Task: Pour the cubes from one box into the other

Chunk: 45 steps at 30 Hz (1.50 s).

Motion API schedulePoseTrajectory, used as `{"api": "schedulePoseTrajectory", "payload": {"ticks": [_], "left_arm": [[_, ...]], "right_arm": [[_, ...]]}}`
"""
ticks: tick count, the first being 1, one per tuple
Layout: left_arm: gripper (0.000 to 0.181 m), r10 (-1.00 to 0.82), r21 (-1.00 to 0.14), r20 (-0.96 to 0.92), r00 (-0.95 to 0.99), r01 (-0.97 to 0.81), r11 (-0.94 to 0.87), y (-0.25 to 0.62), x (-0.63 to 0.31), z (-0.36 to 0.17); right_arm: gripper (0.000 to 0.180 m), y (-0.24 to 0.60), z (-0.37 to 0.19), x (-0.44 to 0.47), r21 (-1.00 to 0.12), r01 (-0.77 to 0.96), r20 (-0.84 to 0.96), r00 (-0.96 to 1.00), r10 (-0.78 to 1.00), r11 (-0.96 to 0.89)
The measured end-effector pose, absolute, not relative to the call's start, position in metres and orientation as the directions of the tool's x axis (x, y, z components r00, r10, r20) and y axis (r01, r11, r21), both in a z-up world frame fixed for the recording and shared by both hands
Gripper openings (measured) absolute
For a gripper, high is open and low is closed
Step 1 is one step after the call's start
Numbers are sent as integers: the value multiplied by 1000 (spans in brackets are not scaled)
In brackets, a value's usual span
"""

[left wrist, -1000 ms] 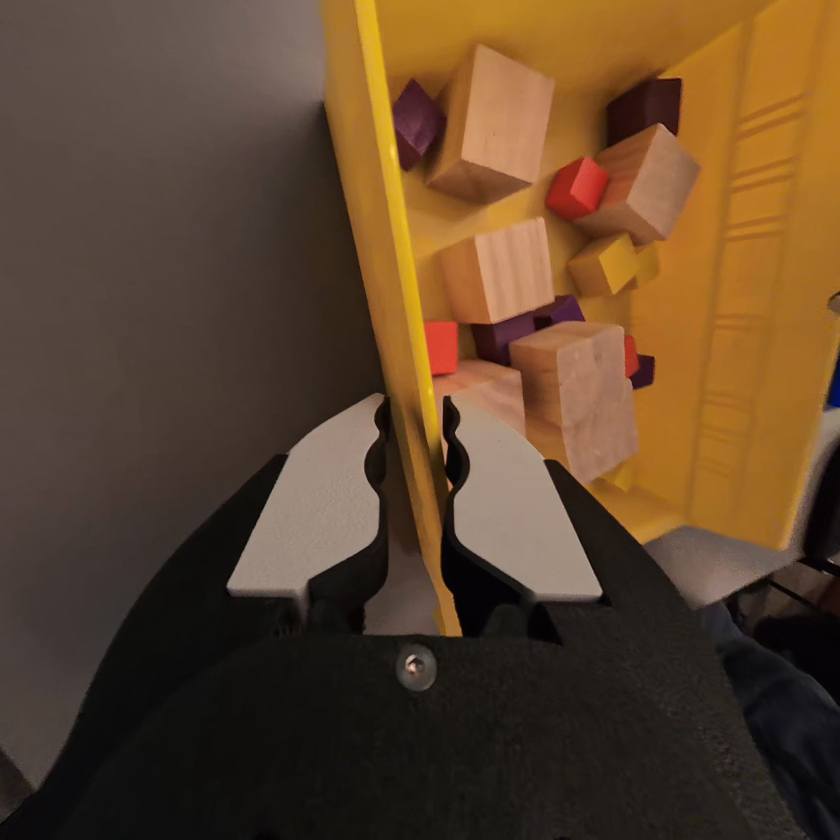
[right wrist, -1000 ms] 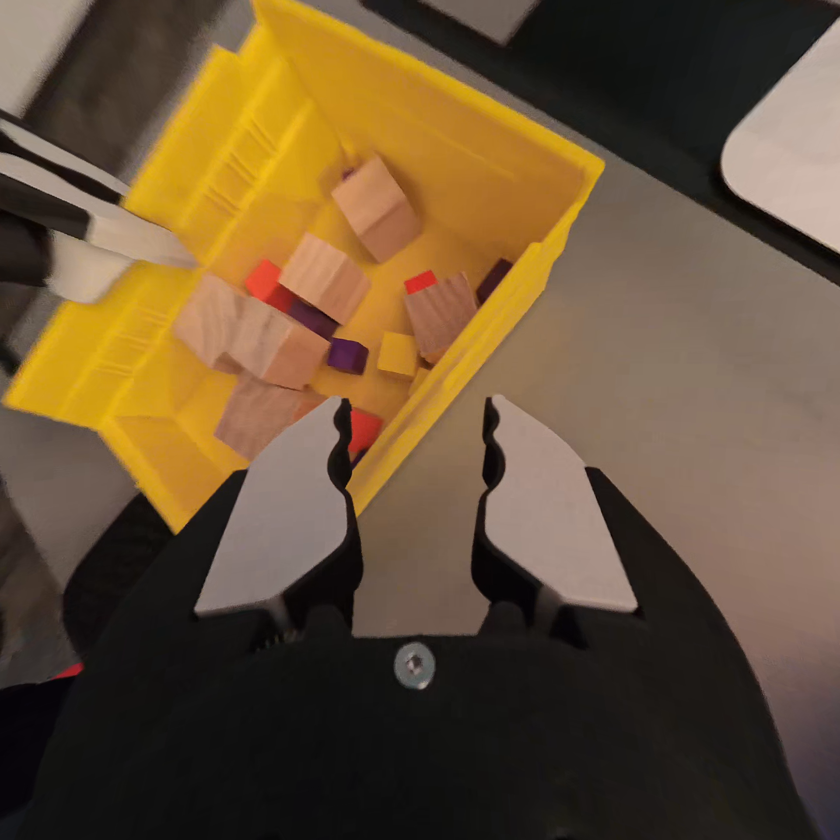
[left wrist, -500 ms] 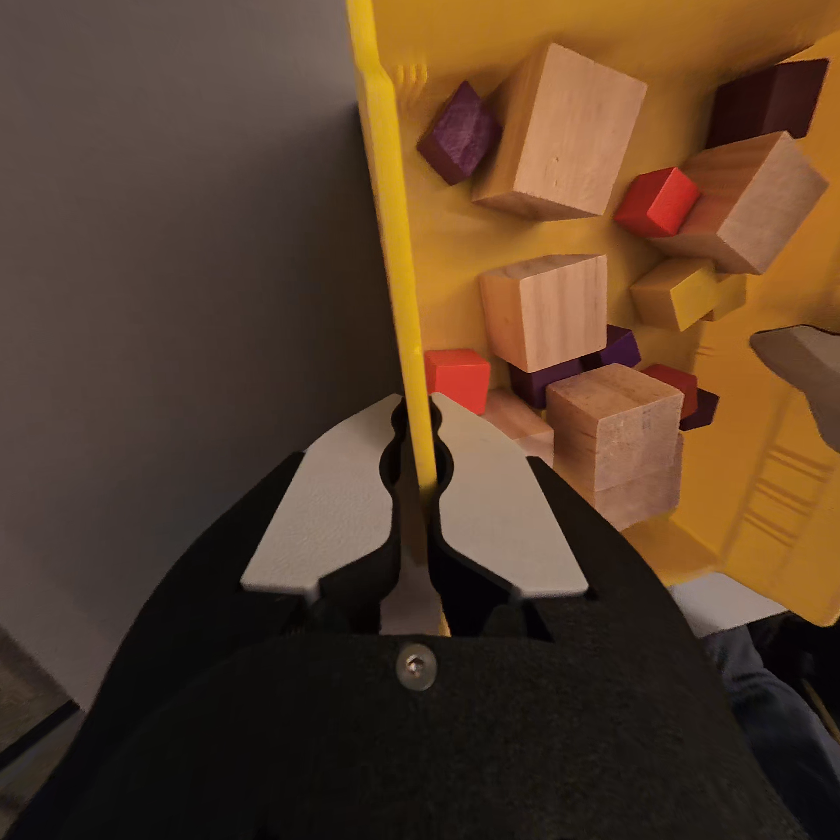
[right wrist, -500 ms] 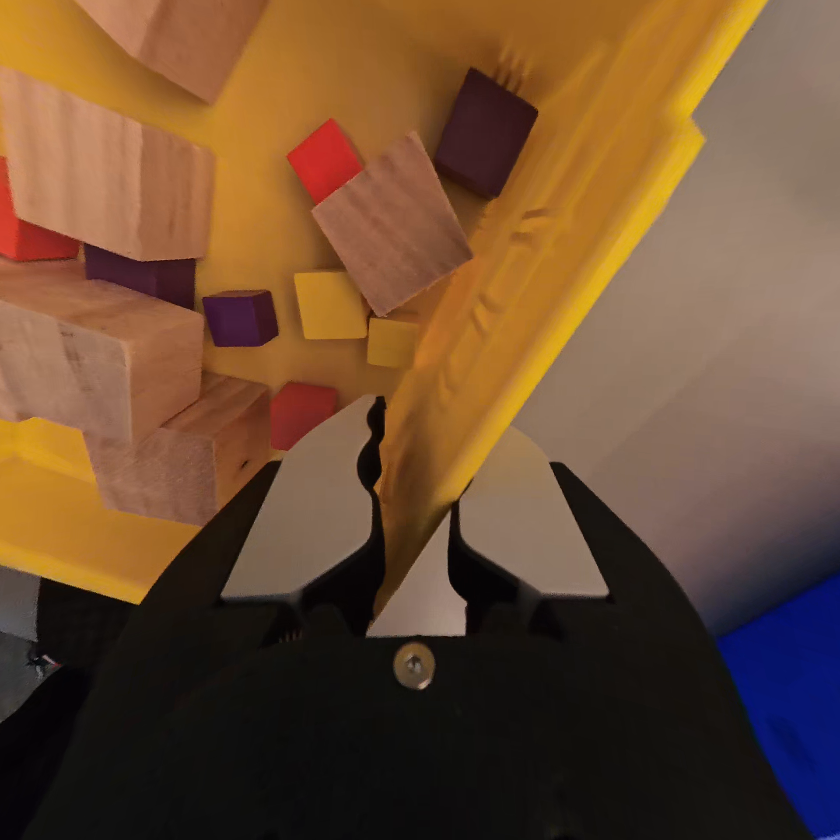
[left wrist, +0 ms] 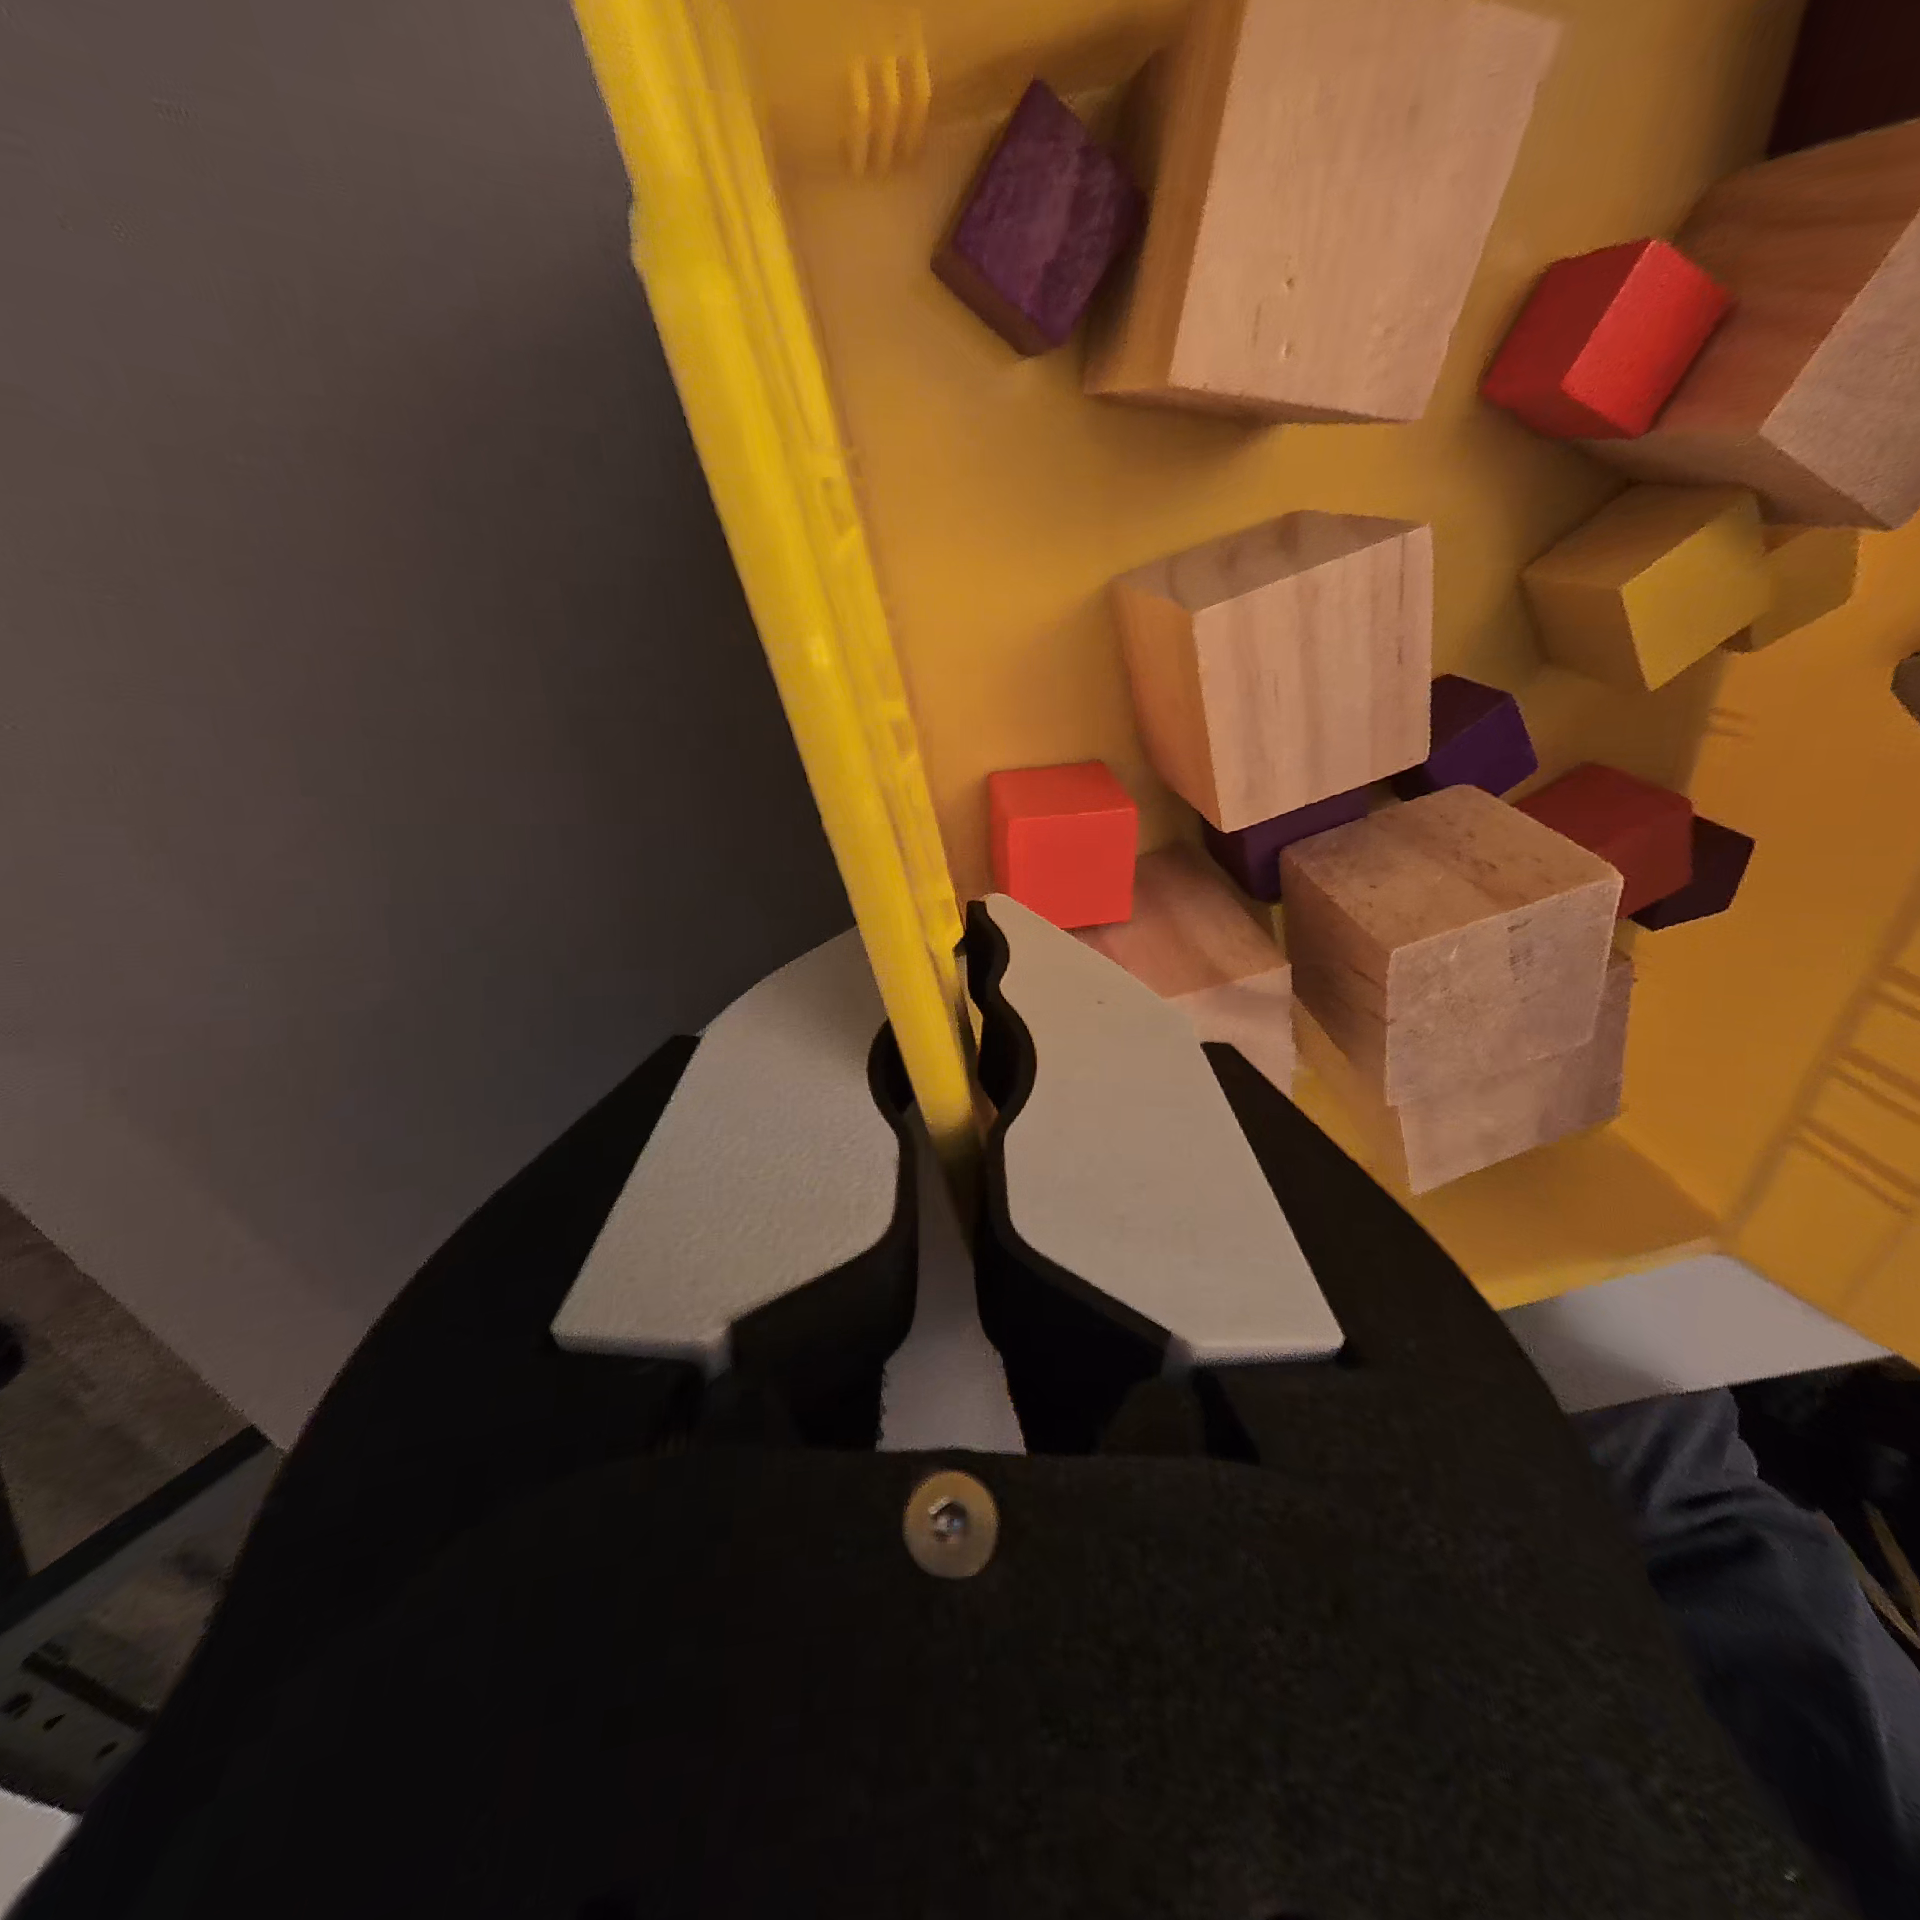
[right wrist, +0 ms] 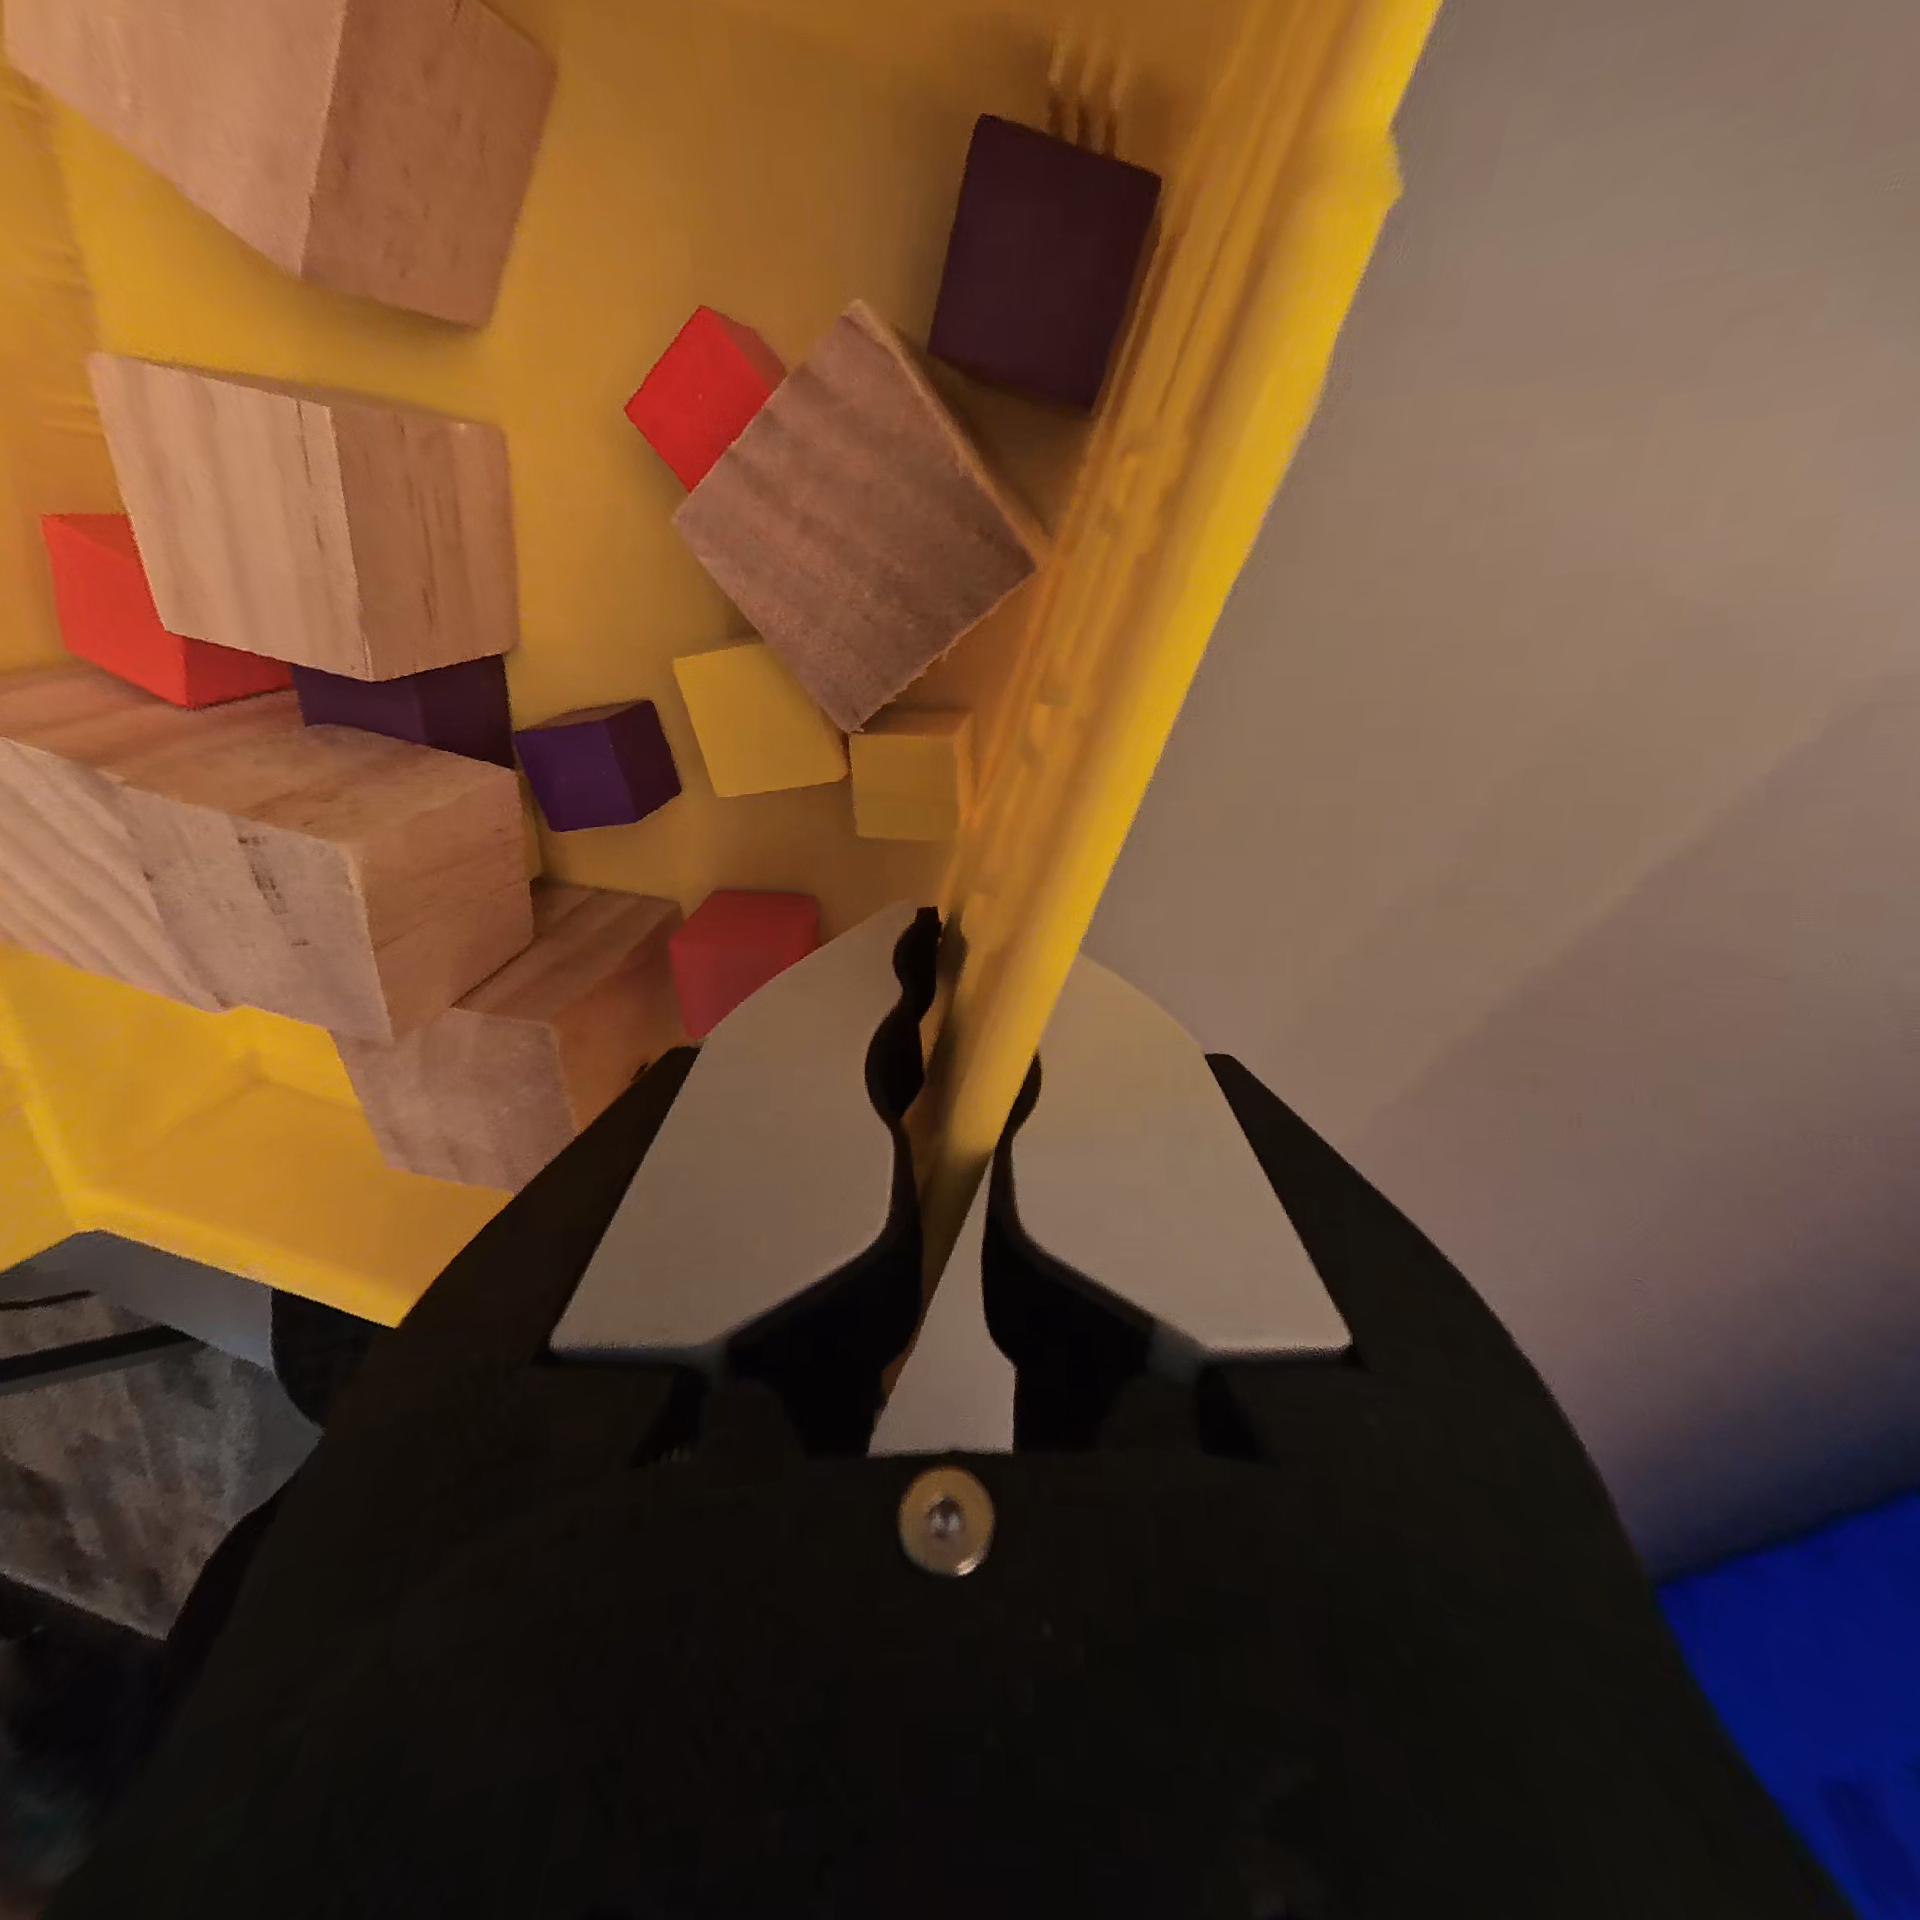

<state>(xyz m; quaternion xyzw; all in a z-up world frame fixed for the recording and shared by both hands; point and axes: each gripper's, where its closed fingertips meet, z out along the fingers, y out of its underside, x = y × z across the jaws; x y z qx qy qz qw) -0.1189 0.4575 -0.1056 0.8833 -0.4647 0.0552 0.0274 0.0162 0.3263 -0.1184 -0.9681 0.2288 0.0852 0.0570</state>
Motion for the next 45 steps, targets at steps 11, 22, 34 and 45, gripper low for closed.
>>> {"api": "schedulePoseTrajectory", "payload": {"ticks": [11, 22, 34, 45], "left_arm": [[7, -893, -141, -16, 449, -885, -443, 411, -31, 4], [7, -964, -186, -159, 212, -966, -182, 282, 136, 98], [6, -977, -188, -211, 23, -982, 17, 184, 248, 91], [6, -918, -294, -384, -97, -930, 221, 146, 286, 112]], "right_arm": [[5, 283, -24, 101, -271, -454, -218, 888, -406, -848], [6, 131, 49, 231, -422, -644, -285, 762, -581, -638], [8, 19, 32, 317, -501, -723, -339, 669, -661, -475], [10, -15, 37, 344, -713, -660, -368, 640, -674, -237]]}}
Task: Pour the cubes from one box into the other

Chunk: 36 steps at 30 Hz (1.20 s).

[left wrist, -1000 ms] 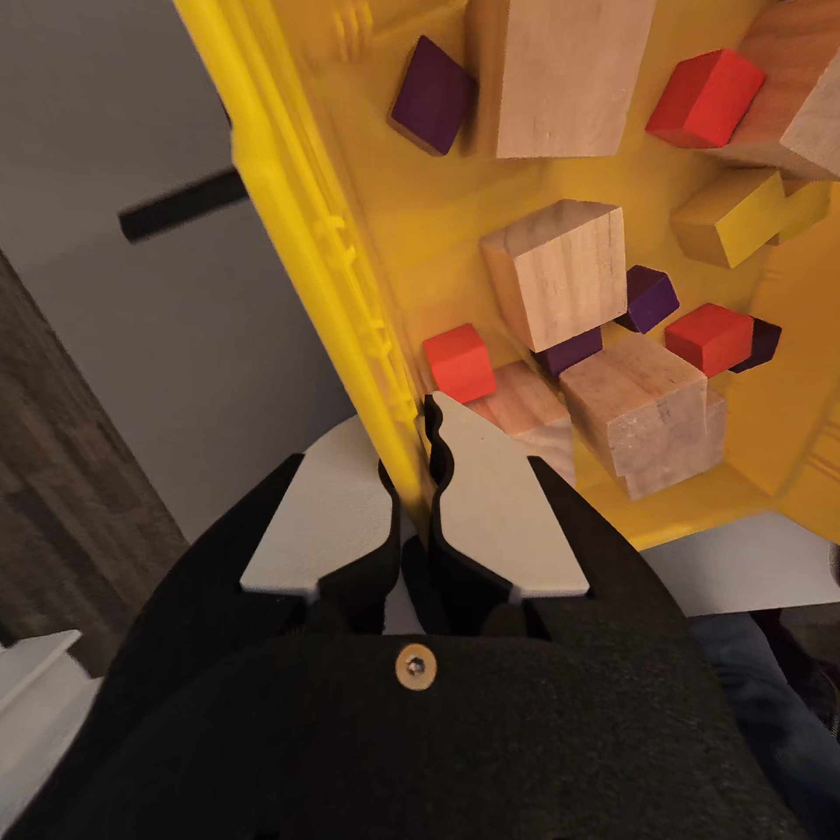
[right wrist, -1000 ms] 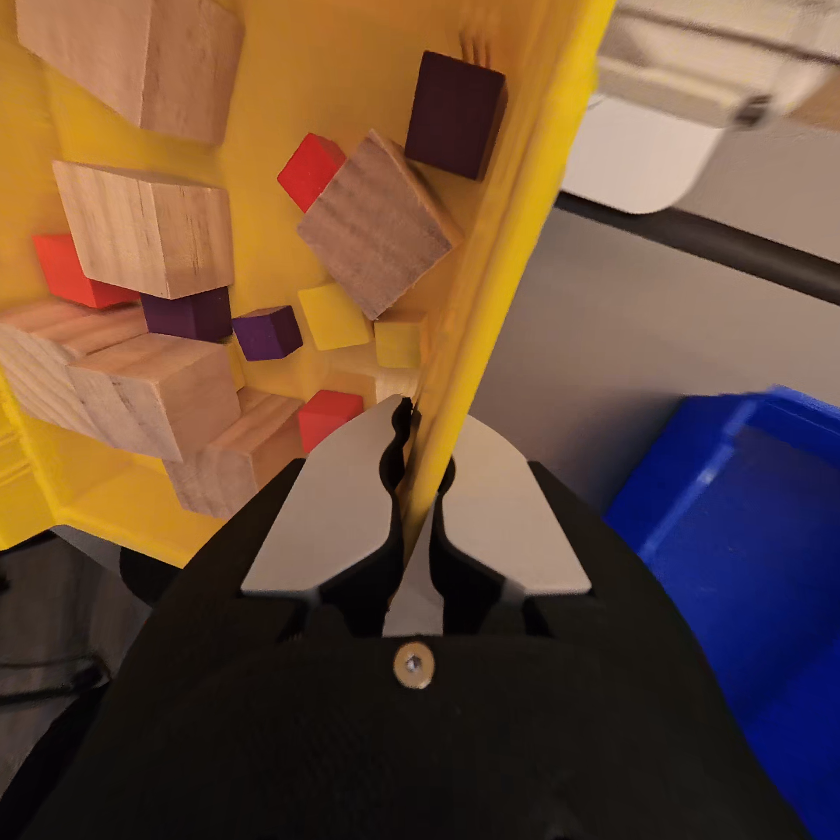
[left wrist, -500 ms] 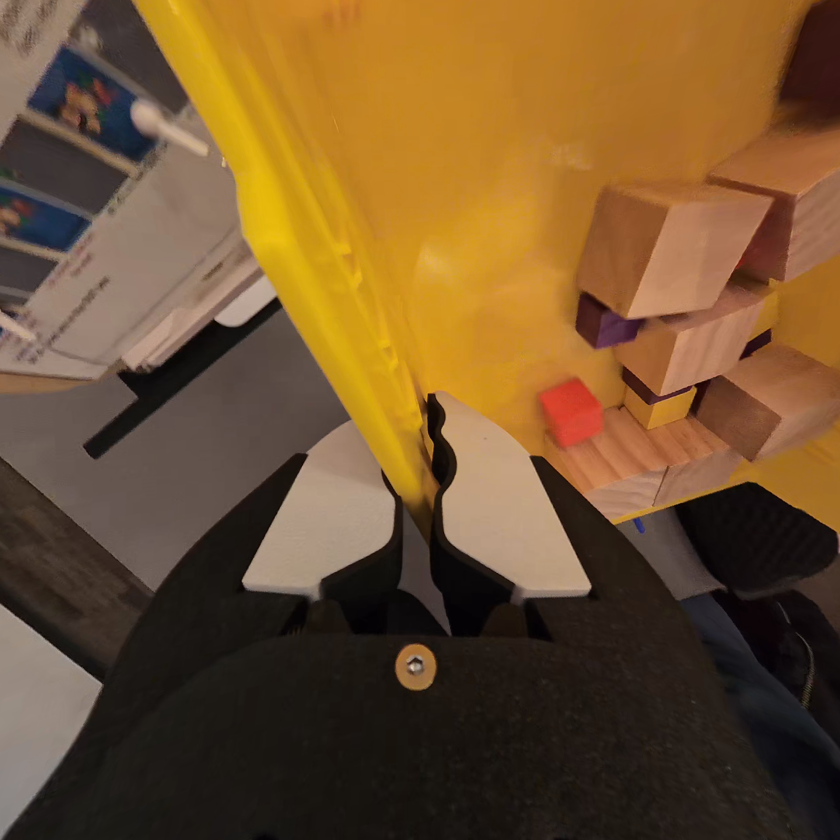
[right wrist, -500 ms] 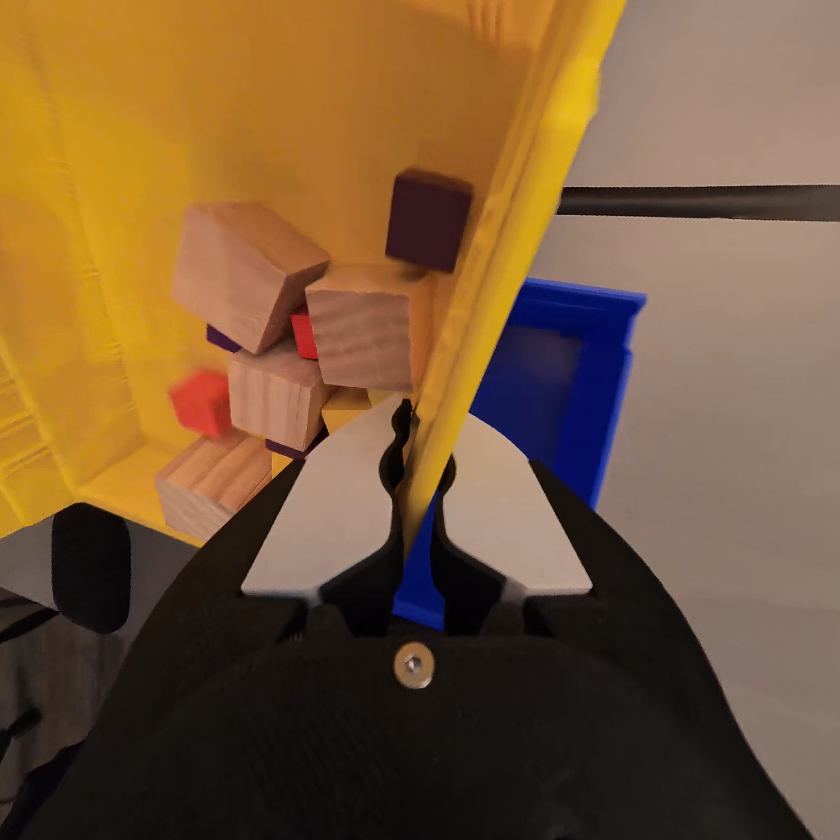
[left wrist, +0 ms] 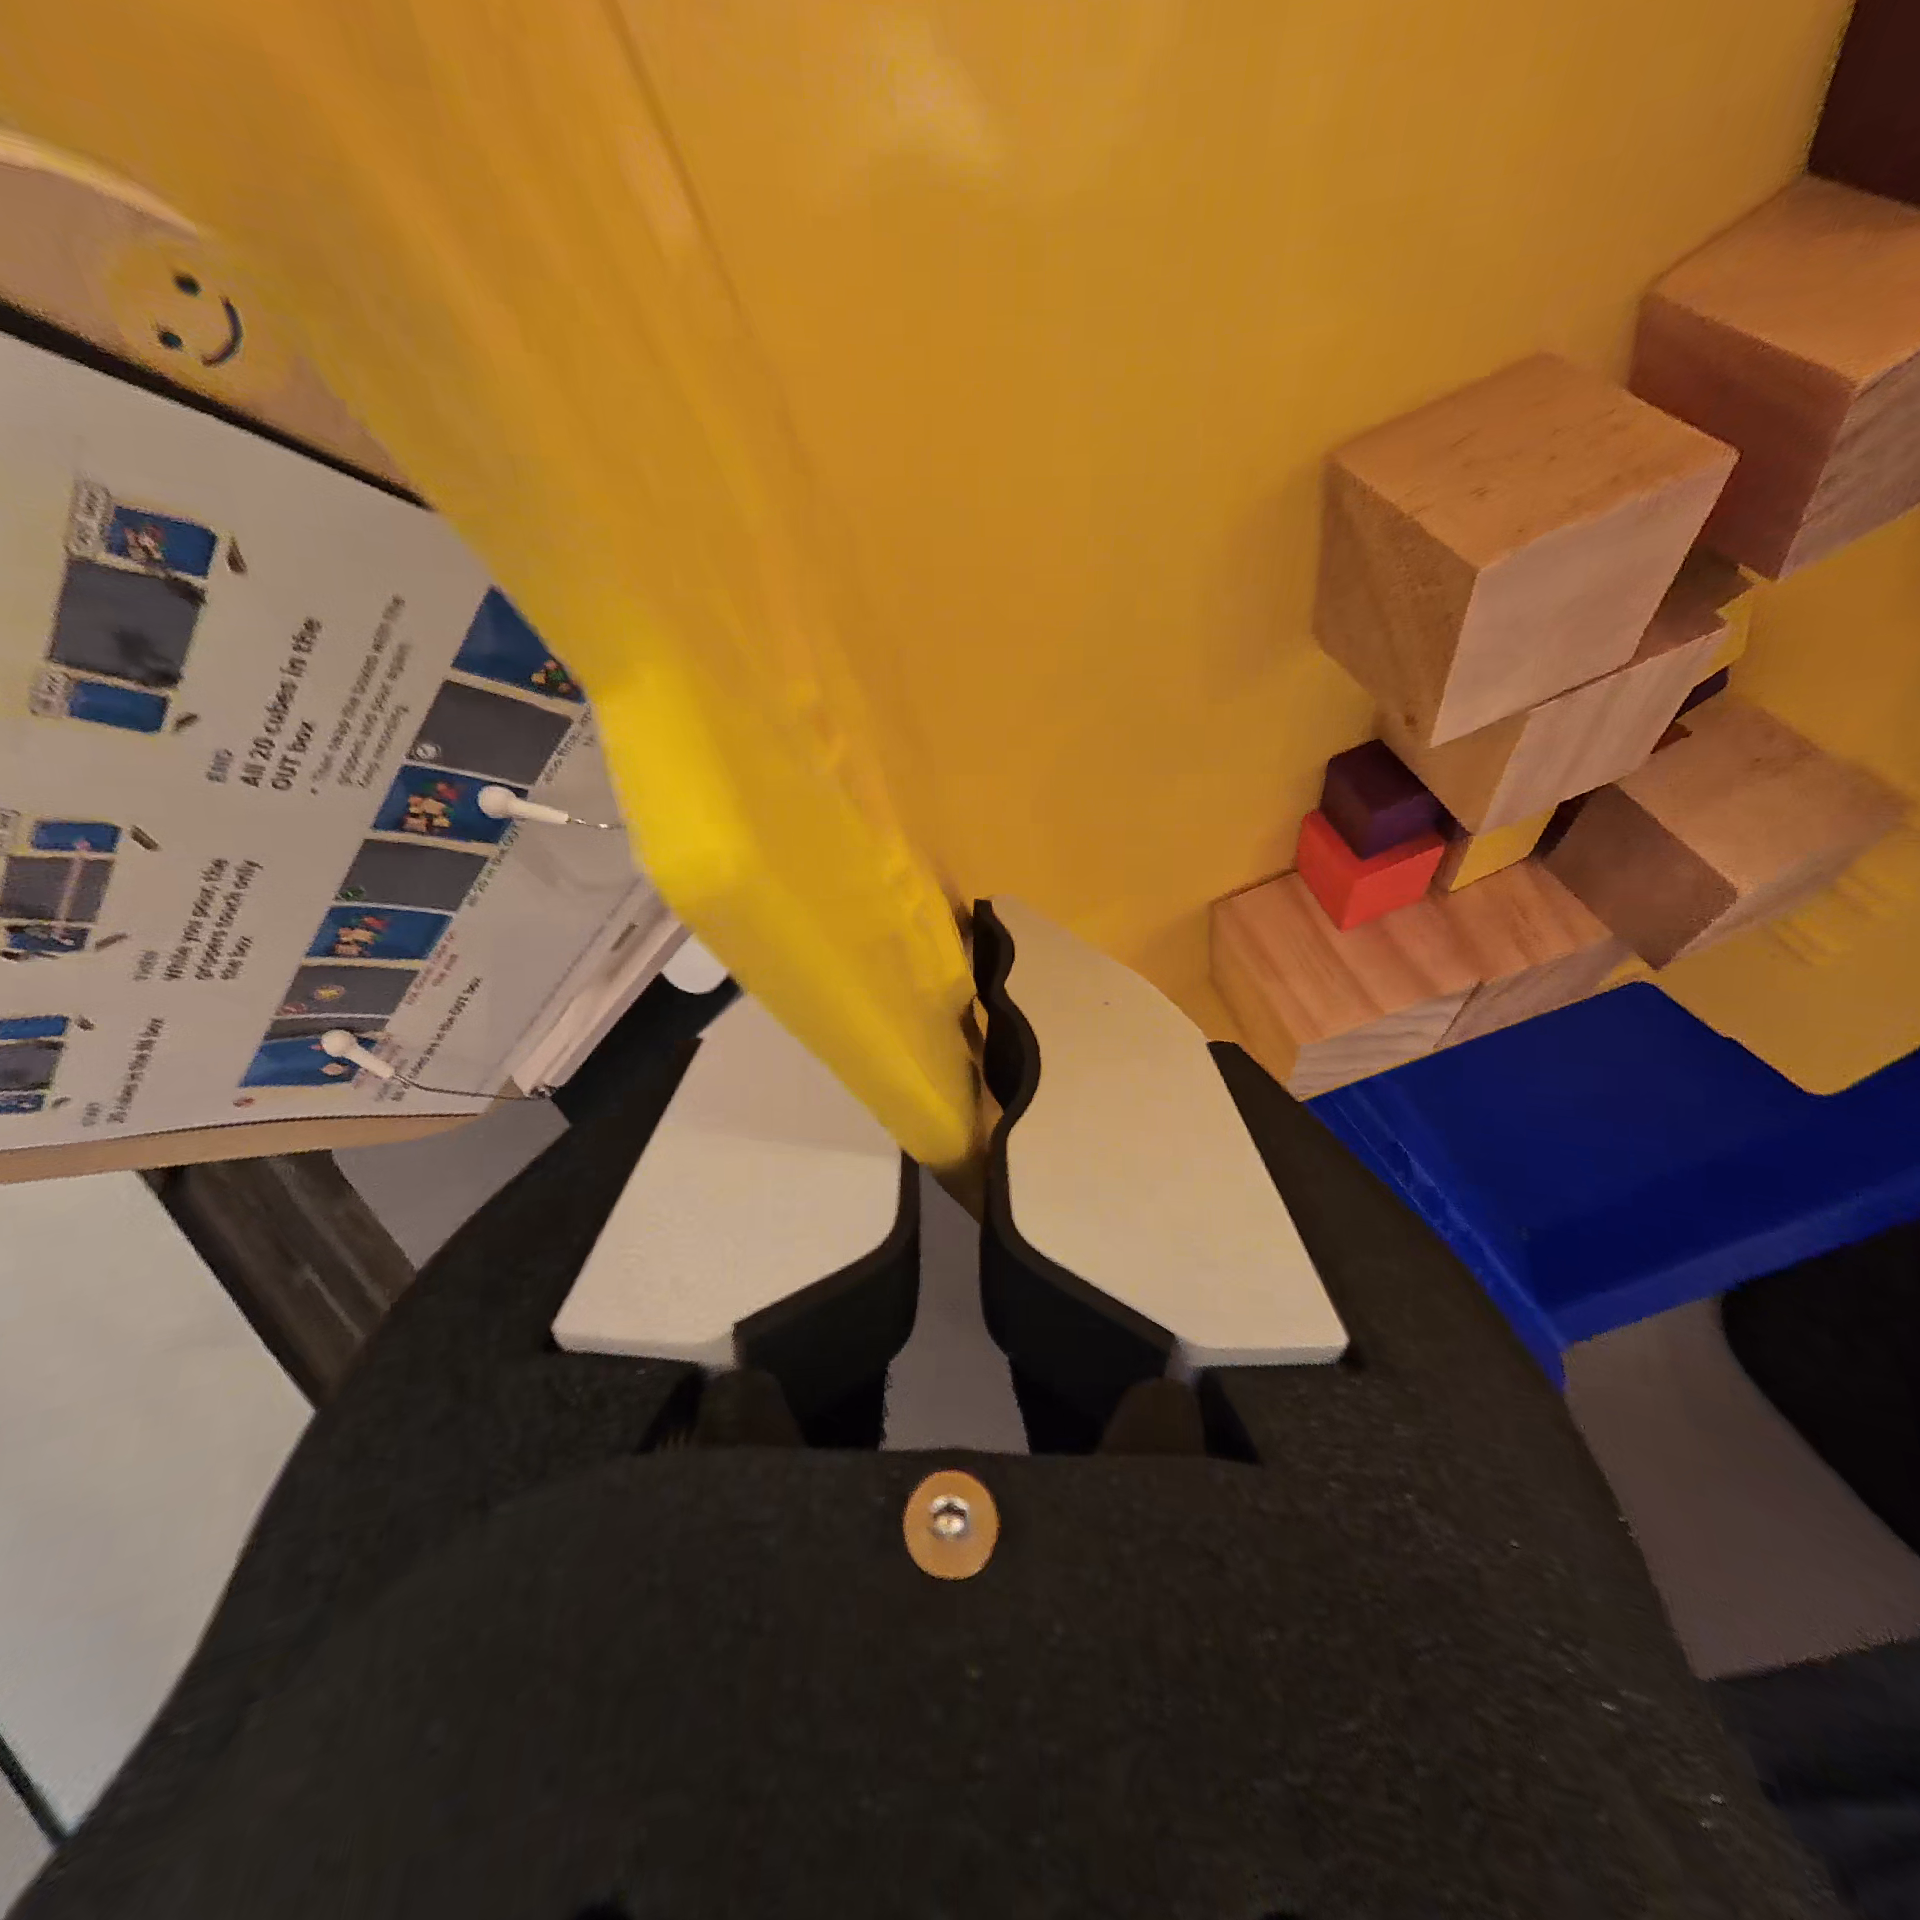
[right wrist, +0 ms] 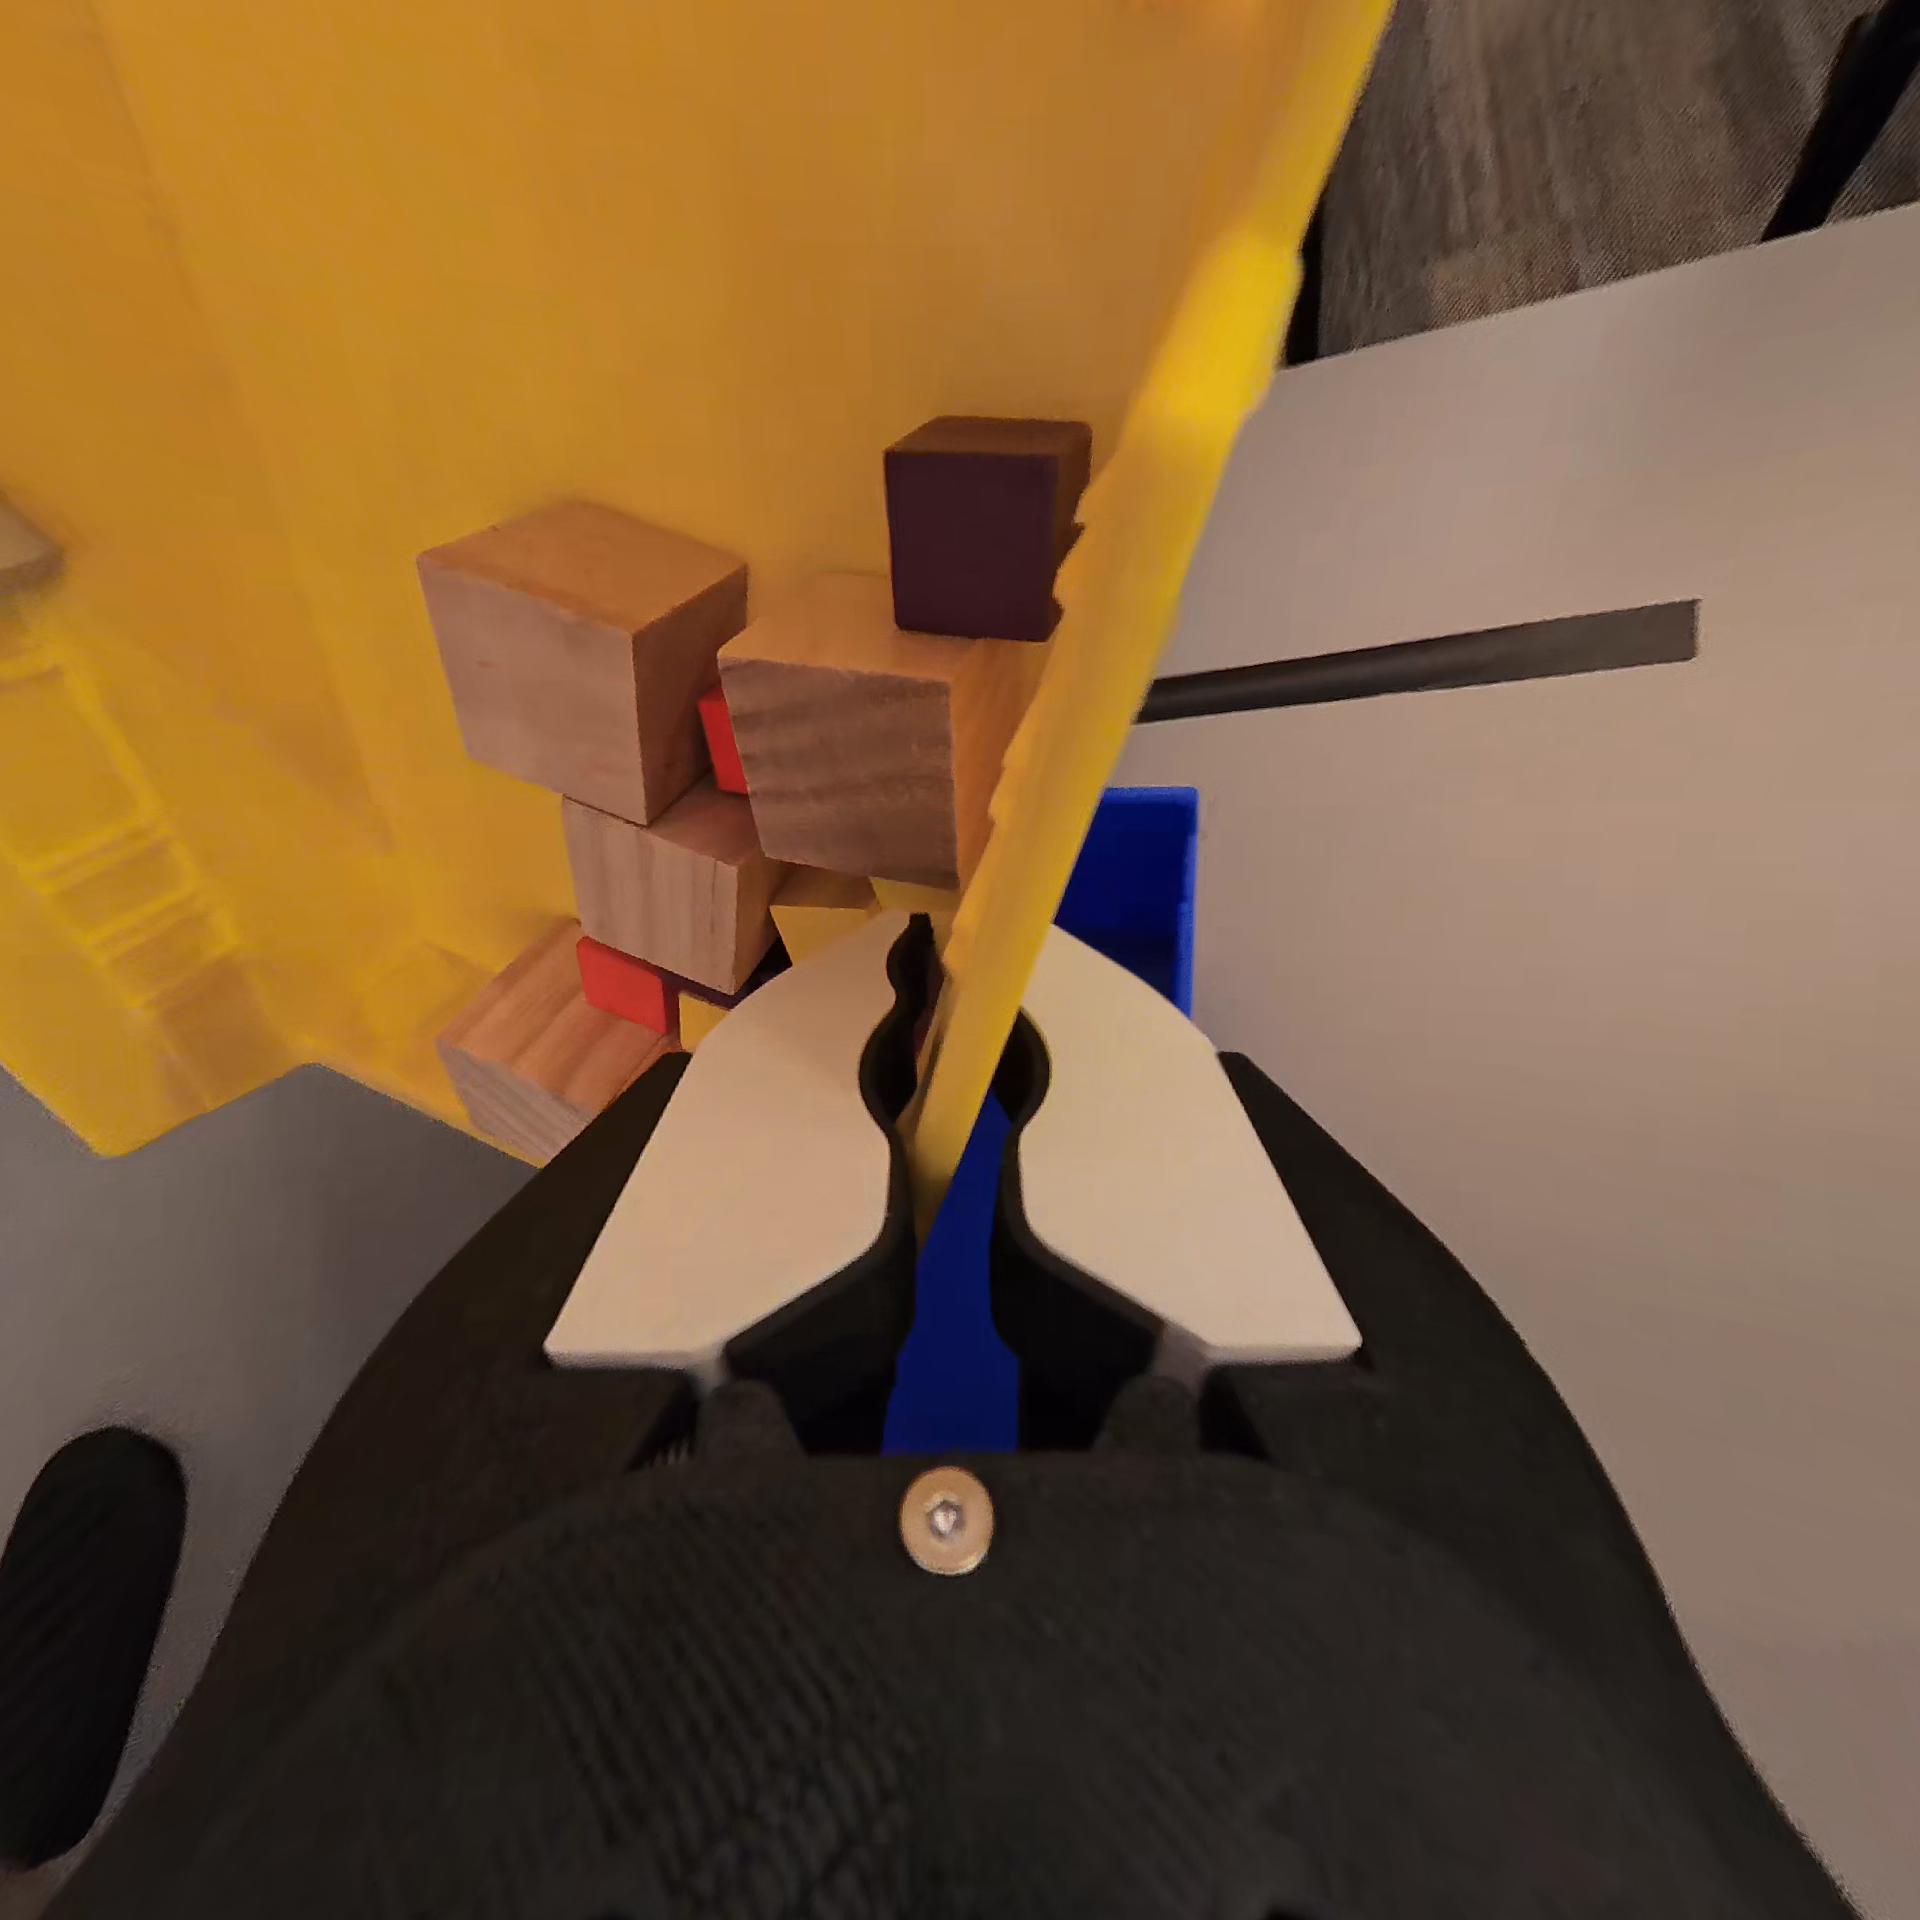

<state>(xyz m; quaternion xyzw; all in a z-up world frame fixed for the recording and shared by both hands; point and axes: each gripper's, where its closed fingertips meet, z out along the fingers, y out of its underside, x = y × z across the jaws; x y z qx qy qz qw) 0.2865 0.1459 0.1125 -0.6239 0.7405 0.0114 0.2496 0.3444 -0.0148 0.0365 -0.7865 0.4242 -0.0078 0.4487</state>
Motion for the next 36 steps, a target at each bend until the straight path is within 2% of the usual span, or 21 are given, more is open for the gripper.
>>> {"api": "schedulePoseTrajectory", "payload": {"ticks": [8, 14, 21, 27, 36], "left_arm": [[6, -903, -380, -421, -87, -887, 263, 128, 287, 114], [6, -886, -420, -458, -77, -860, 291, 123, 287, 122], [6, -867, -524, -498, -34, -785, 332, 119, 284, 142], [7, -825, -571, -564, 36, -739, 358, 120, 272, 154], [6, -857, -679, -505, 106, -661, 319, 125, 256, 156]], "right_arm": [[7, -33, 39, 349, -780, -595, -299, 626, -720, -193], [7, -35, 45, 349, -803, -577, -328, 638, -697, -150], [6, -36, 65, 355, -881, -469, -294, 651, -700, -66], [5, -31, 77, 352, -916, -399, -270, 668, -693, -28], [4, -27, 92, 344, -942, -334, -229, 683, -693, -17]]}}
